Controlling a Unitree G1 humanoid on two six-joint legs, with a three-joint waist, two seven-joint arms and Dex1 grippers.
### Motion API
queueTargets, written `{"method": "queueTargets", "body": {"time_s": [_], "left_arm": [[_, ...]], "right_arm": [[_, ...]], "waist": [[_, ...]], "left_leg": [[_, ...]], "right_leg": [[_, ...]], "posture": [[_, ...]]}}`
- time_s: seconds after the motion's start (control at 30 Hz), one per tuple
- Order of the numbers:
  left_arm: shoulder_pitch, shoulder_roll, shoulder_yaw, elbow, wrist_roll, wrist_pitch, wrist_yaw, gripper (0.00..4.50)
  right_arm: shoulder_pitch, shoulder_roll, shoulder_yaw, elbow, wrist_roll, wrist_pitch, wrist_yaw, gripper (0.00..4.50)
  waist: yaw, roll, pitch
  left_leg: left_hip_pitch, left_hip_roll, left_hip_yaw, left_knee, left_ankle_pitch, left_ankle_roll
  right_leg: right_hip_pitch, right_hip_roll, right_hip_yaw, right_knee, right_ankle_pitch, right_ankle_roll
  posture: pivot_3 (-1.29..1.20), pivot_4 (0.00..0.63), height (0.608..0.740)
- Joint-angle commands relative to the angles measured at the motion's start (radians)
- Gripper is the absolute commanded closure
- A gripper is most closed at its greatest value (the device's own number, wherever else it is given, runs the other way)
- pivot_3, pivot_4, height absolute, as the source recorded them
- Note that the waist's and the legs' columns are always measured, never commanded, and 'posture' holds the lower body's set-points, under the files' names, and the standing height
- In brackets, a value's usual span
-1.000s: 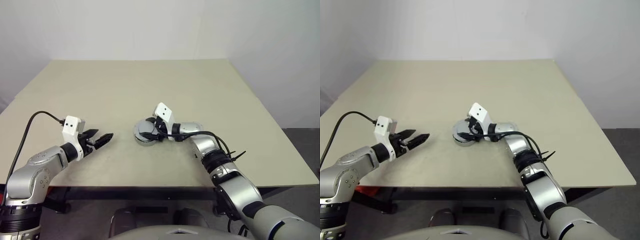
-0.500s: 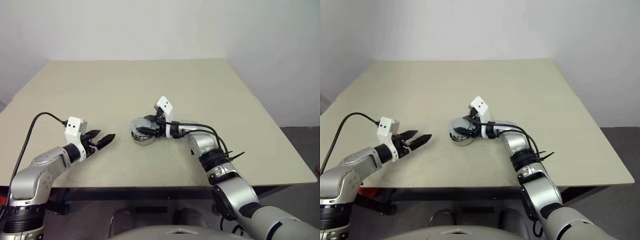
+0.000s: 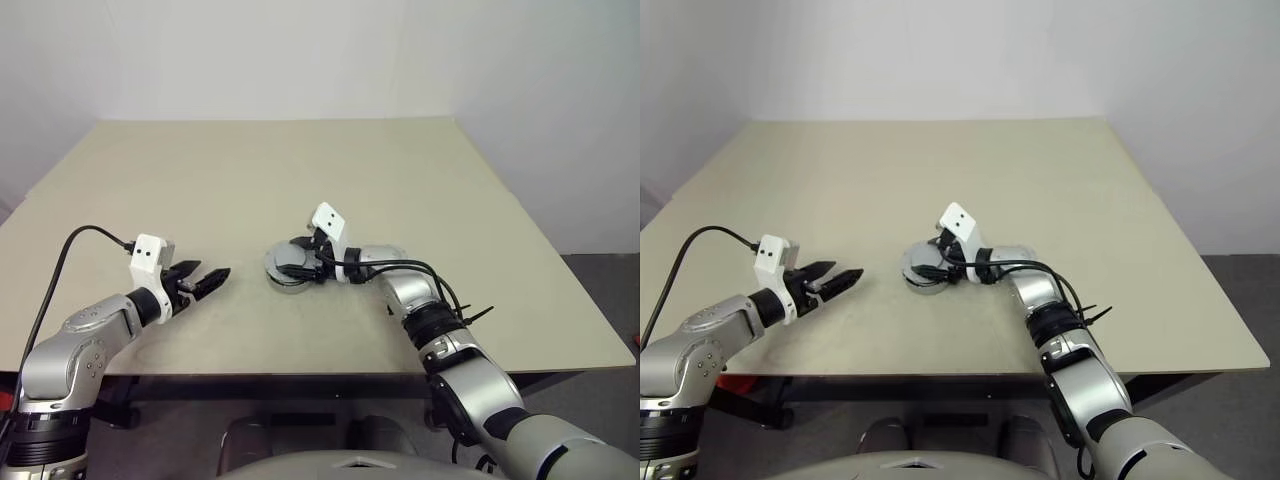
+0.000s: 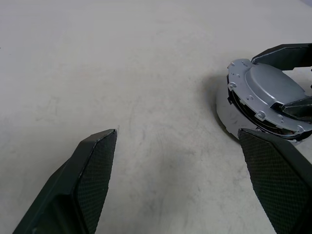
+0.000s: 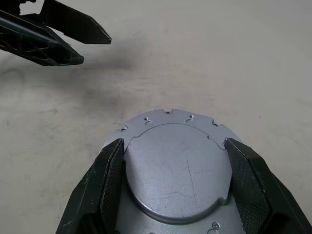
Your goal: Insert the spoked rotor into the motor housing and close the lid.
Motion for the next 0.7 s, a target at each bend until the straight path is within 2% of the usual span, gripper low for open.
{"method": "queueTargets", "body": {"time_s": [0.03,0.3,0.7], "left_arm": [[-0.009,0.010,0.011,-0.033,-0.001,-0.008,-0.001,0.25],[-0.005,0.008,0.012,-0.034,0.001,-0.011,0.002,0.25],[-0.003,0.005,0.004,-0.041,-0.001,-0.006,0.006,0.25]], "right_arm": [[-0.012,-0.008,0.001,0.003,0.009,-0.013,0.038,1.33],[-0.005,-0.034,0.003,0.008,0.011,-0.009,0.100,1.33],[-0.009,-0.019,0.001,0.026,-0.014,-0.021,0.037,1.33]], "waist": [[0.000,0.000,0.000],[0.002,0.000,0.000],[0.002,0.000,0.000]], "left_leg": [[0.000,0.000,0.000,0.000,0.000,0.000],[0.000,0.000,0.000,0.000,0.000,0.000],[0.000,0.000,0.000,0.000,0.000,0.000]], "right_leg": [[0.000,0.000,0.000,0.000,0.000,0.000],[0.000,0.000,0.000,-0.001,0.000,0.000],[0.000,0.000,0.000,-0.001,0.000,0.000]], "posture": [[0.00,0.000,0.740],[0.00,0.000,0.740],[0.00,0.000,0.740]]}}
